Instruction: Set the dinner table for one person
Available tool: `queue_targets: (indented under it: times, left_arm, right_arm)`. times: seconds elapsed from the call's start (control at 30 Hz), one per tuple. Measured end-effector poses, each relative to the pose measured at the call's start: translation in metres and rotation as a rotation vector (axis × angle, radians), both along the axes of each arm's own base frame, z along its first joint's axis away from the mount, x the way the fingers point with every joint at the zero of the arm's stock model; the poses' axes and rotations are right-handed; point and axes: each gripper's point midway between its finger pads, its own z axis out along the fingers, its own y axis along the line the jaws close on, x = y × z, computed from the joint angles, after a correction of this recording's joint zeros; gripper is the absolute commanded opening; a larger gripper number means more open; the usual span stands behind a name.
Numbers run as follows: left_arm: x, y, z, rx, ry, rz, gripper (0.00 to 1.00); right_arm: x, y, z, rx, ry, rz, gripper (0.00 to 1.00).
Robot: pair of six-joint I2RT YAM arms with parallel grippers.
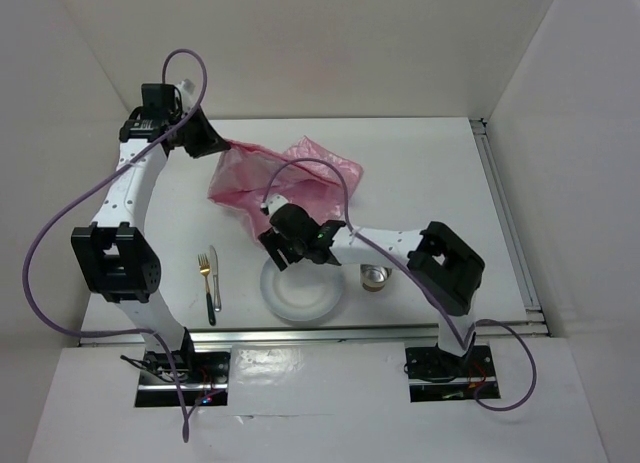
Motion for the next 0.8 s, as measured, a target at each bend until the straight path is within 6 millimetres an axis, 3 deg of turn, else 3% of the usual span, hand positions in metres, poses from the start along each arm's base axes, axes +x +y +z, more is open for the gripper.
queue_targets:
  times: [0.17,0.4,0.47,0.67,0.8]
  left_arm:
    - [-0.001,-0.002,0.002,-0.017,-0.003,-0.015,0.0]
    - [0.0,-0.001,0.004,-0.041,-0.003,-0.012,0.0]
    - [-0.001,-0.002,0.004,-0.045,-0.003,-0.013,0.0]
    - [0.002,0.001,0.005,-0.068,-0.002,-0.008,0.0]
    - [0.012,0.01,0.005,-0.137,0.0,0.026,0.0]
  right_arm:
    - [0.004,0.001,-0.009,-0.074,-0.057,-0.003,0.6]
    - [0.018,-0.009,-0.007,-0.129,-0.126,-0.066,0.26]
    - [0.021,-0.012,-0.007,-0.143,-0.138,-0.076,0.03]
    - [0.027,-0.014,-0.001,-0.151,-0.16,-0.114,0.0]
    - [0.043,-0.026,0.01,-0.151,-0.181,-0.143,0.0]
